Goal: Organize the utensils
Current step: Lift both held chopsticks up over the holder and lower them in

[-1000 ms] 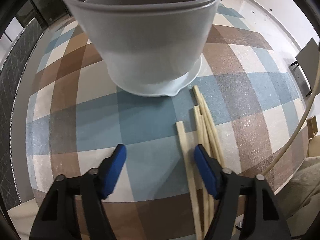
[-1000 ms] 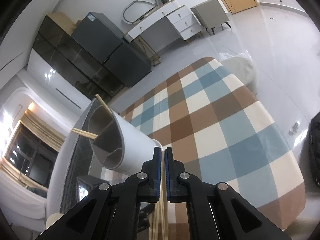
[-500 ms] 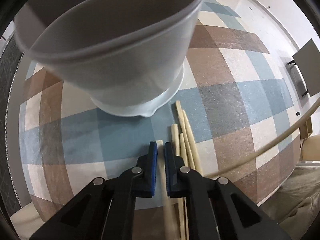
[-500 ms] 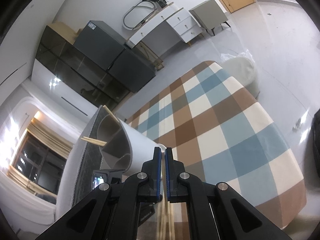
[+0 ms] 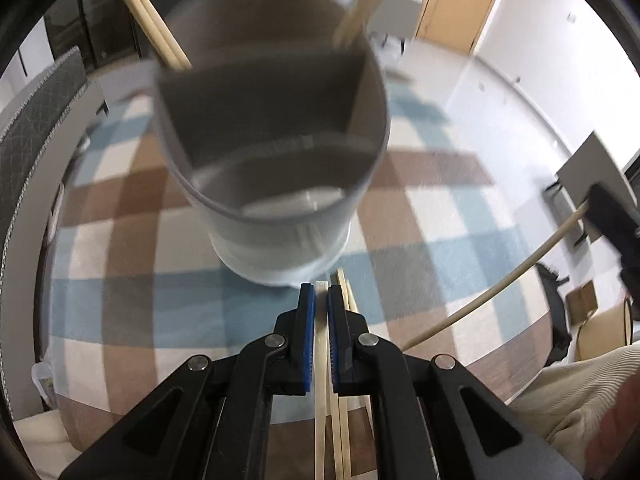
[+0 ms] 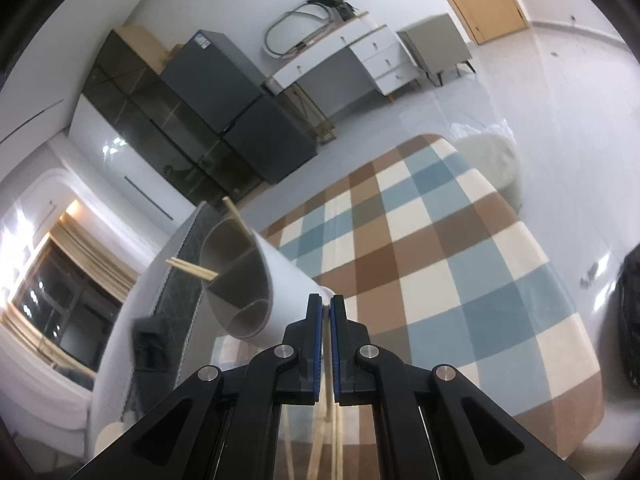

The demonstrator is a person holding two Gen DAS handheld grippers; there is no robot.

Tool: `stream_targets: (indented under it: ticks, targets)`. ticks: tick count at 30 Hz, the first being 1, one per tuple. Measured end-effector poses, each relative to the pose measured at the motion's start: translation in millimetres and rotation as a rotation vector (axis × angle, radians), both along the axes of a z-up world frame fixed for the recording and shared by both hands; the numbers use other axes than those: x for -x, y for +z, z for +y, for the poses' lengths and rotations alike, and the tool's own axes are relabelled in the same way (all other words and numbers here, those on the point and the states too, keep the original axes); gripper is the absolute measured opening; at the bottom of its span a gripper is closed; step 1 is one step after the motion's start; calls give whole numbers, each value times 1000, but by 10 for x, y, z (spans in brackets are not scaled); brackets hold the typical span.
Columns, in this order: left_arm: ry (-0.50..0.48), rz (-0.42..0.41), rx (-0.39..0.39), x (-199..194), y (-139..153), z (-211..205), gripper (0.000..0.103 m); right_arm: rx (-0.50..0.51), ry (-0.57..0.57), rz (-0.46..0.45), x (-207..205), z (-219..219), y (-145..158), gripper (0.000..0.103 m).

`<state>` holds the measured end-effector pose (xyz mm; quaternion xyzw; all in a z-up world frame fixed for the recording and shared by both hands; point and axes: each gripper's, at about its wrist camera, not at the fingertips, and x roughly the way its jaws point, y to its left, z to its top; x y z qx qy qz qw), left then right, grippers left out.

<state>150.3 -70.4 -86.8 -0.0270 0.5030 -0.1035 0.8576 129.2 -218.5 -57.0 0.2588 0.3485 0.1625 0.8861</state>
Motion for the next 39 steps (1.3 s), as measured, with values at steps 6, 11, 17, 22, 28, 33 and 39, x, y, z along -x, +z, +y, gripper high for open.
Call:
stream_targets:
  ticks: [6,11,17,22,28,33,39]
  targets:
    - [-48,-76,17,53,181,159,2,17,31,-47,106,152,61,3]
    - [-48,-136,46,255,280,298,2,74,36,-92,225,275,158,3]
    - [-74,-189,66,353,417,397,2,77,43,-120,314,328,203,3]
    - [-87,-200,79,373,479,454,2,116,43,-120,381,432,202,3]
    - [-98,-198,103,368,533,536,2,181,10,-154,513,535,299,3]
    - [-115,-209,120,389,617,573,2,242,9,-192,593,631,453,3]
    - [-114,-236,155,418,809,691,2,295,16,-233,579,769,619,3]
